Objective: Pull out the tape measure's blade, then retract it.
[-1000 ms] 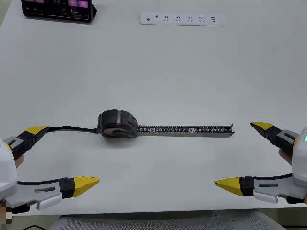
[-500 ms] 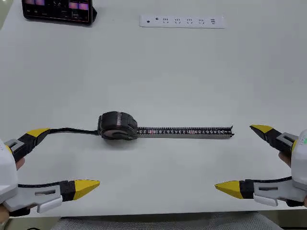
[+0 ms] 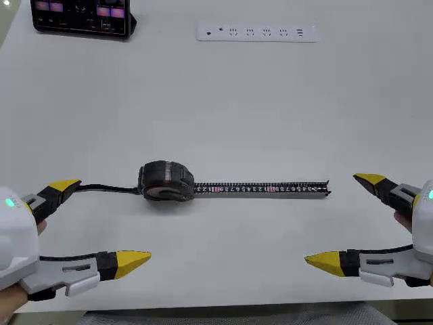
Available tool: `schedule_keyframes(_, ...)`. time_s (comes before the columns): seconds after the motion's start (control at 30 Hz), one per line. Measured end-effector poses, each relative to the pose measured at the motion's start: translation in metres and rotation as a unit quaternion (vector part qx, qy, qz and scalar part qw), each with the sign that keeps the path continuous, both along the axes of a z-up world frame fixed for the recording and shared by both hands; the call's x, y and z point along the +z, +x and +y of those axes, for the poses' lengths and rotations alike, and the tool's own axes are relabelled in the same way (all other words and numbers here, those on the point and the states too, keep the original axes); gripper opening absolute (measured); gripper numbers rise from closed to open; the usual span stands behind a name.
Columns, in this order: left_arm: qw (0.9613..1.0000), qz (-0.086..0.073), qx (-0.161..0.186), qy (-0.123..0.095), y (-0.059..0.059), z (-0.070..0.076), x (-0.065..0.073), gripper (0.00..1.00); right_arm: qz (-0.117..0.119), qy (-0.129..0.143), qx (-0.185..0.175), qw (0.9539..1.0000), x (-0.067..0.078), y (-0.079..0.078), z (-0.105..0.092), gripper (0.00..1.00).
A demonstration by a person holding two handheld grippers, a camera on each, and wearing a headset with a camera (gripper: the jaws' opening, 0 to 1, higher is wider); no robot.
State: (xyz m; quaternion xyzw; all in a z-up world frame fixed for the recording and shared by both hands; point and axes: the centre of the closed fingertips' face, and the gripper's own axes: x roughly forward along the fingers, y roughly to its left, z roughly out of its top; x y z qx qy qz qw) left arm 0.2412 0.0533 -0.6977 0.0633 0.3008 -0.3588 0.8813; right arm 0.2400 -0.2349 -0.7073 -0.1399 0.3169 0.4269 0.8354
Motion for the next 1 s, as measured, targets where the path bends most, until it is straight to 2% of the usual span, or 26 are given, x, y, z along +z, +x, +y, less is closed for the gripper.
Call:
schedule_keyframes(0.5,0.9999,0.001,0.008,-0.012,0.011,-0.013,-0.002,0.99,0.001,0.000,-0.001,1.0000,0.000,0.006,-0.002,0.99)
schedule_keyframes(0.7,0.9997,0.008,0.019,-0.014,0.017,-0.020,-0.006,0.99,0.001,0.001,0.001,1.0000,-0.002,0.014,-0.004,0.99)
schedule_keyframes(0.73,0.9996,0.009,0.021,-0.013,0.018,-0.021,-0.007,0.99,0.001,0.001,0.001,1.0000,-0.002,0.015,-0.005,0.96)
schedule_keyframes(1.0,0.9984,0.016,0.048,-0.026,0.029,-0.031,-0.010,0.97,0.001,-0.002,0.003,1.0000,-0.006,0.023,-0.008,0.95)
